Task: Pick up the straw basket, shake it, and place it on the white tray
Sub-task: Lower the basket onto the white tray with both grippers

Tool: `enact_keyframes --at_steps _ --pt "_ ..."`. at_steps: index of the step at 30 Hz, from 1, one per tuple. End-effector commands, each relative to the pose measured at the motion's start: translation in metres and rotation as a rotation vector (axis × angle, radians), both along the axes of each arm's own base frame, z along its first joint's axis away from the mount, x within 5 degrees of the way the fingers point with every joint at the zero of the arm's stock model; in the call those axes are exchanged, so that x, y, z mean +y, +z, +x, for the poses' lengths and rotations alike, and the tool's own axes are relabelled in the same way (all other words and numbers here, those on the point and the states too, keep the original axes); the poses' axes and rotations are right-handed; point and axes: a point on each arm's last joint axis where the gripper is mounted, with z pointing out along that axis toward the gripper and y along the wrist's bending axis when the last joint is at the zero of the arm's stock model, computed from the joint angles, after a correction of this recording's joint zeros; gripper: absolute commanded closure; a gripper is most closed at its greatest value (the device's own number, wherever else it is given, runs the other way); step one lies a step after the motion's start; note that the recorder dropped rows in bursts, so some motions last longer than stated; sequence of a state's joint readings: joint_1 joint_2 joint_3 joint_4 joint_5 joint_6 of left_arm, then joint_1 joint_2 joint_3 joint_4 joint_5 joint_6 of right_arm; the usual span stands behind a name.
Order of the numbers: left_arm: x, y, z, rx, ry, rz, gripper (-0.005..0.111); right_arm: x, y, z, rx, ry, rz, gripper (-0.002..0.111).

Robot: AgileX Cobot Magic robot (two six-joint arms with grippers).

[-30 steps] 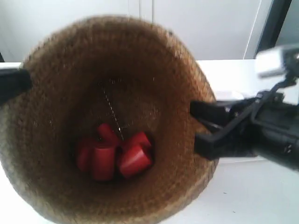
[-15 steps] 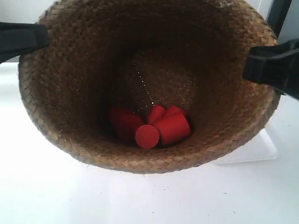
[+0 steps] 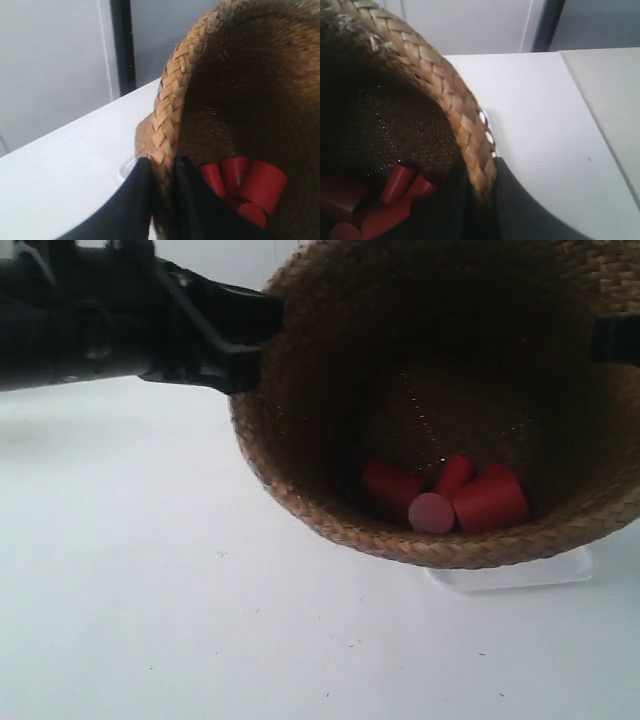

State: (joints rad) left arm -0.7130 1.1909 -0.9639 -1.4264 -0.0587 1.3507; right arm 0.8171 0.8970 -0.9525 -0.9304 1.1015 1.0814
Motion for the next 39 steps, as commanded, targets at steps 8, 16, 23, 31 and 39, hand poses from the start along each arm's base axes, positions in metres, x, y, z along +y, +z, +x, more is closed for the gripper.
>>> enact_keyframes --at_steps 8,16,23,31,39 --pt "-0.047 0.005 0.037 -0.014 0.011 0.024 0.107 -0.038 -0.019 0.053 0.257 -0.211 -0.190 0.108" --pt "-0.066 -0.002 0.076 0.060 -0.030 -0.022 0.107 -0.073 -0.039 0.105 0.423 -0.258 -0.137 0.108" --pt "-0.076 -0.028 0.123 0.126 -0.039 -0.016 0.107 -0.076 -0.034 0.139 0.439 -0.262 -0.190 0.108" --pt "-0.081 -0.033 0.128 0.130 -0.100 -0.001 0.107 -0.069 -0.055 0.161 0.495 -0.206 -0.163 0.104" --pt "-0.080 -0.033 0.129 0.133 -0.106 -0.002 0.087 -0.064 -0.058 0.167 0.482 -0.141 -0.145 0.055"
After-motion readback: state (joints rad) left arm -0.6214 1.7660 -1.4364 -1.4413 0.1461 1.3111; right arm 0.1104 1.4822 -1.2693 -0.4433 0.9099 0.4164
